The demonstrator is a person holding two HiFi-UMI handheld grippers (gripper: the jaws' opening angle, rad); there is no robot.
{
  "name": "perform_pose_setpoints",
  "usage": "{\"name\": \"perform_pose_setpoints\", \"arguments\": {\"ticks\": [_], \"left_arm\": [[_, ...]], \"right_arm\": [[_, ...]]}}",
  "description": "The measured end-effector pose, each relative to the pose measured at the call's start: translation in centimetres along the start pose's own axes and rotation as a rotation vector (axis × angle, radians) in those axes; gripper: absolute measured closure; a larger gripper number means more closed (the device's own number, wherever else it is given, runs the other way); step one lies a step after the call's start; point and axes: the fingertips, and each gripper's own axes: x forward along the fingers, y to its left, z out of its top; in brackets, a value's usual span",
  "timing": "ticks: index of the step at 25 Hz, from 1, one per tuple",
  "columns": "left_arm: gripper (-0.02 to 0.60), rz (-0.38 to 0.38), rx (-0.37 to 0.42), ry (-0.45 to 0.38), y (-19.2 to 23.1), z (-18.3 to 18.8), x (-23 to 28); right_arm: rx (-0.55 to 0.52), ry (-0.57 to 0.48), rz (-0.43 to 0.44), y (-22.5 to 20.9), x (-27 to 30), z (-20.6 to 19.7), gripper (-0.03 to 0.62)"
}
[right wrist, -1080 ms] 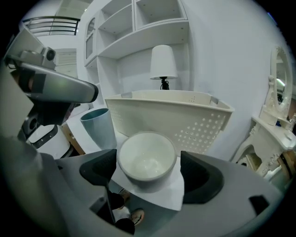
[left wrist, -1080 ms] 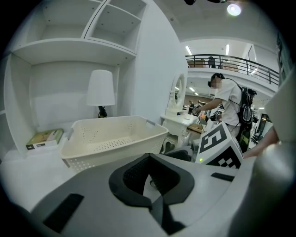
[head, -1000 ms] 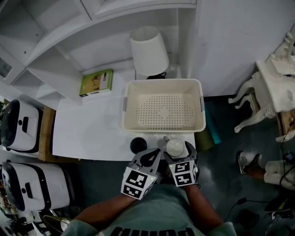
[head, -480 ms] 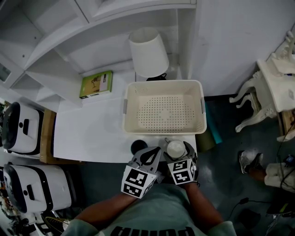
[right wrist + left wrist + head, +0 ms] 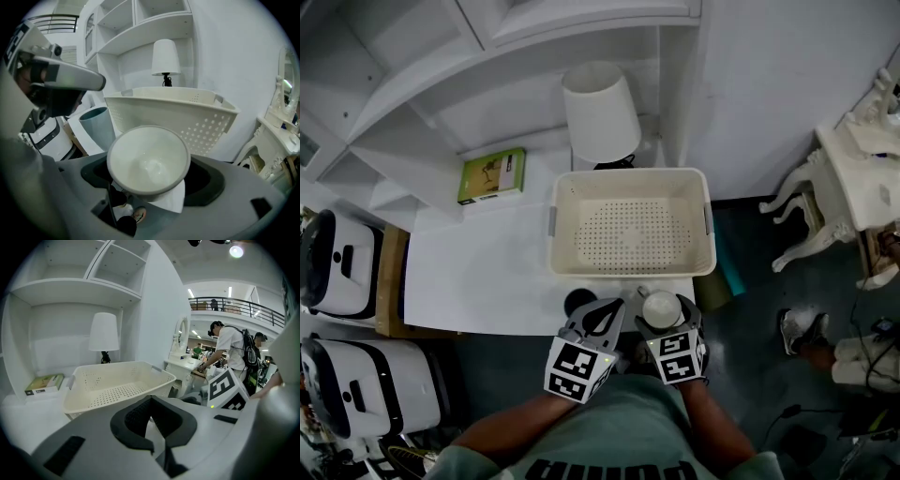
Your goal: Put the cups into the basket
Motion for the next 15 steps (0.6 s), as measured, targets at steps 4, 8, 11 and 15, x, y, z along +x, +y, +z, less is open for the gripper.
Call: {"name": "perform_pose_setpoints", "arguments": {"ticks": [4,8,11,15], "left_arm": [[0.575,-0.002,-0.012,-0.025,0.4,0.8,-0.1],[0.575,-0.015,-0.007,-0.055,0.7,1.9,-0.4],[0.575,-0.030,0.002,-0.073,1.0,2.9,-0.1],[0.575,-0.045,0.017,-0.092,1.6,4.1,-0.2]], "right_arm": [[0.001,-0.044,-0.005,0.2,-3.1,2.1,0.191],[0.008,-0.084,0.001,1.1,-5.8,4.3,0.191],[0.018,-0.110,-0.010,1.4,-7.0,5.7,0.191],[0.034,-0.147,-0.028,1.5,-7.9,7.8,0.191]]}}
